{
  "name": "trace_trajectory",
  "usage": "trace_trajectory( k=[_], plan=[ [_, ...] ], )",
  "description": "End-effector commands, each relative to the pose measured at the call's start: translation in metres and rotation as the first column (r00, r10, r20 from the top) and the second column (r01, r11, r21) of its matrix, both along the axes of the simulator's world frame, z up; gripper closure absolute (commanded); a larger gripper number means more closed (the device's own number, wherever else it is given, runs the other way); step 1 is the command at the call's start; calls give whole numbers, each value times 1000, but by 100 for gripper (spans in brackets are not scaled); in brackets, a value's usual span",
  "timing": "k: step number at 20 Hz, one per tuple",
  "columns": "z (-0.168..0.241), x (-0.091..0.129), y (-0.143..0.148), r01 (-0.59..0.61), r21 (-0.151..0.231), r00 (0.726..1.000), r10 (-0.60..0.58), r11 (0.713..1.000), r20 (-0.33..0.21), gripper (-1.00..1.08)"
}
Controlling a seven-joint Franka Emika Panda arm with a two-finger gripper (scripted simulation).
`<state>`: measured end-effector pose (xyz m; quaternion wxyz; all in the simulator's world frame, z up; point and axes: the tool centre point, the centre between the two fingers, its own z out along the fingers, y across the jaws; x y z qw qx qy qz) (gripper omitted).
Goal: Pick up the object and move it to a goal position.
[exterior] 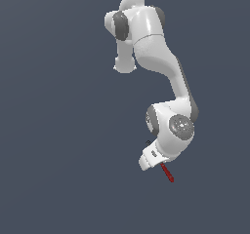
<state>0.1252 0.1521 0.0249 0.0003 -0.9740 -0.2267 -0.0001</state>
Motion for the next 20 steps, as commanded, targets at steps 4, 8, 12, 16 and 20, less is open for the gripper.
trace_trajectory(
  k=[4, 8, 12, 16, 20],
  plan=[
    [3, 7, 38, 1, 0, 1000, -1, 1000, 0, 108],
    [4, 10, 53, 1, 0, 1000, -1, 1000, 0, 108],
    [4, 13, 61, 2, -1, 1000, -2, 1000, 0, 108],
    [5, 14, 65, 2, -1, 1000, -2, 1000, 0, 108],
    [5, 15, 66, 2, -1, 1000, -2, 1000, 0, 108]
  ],
)
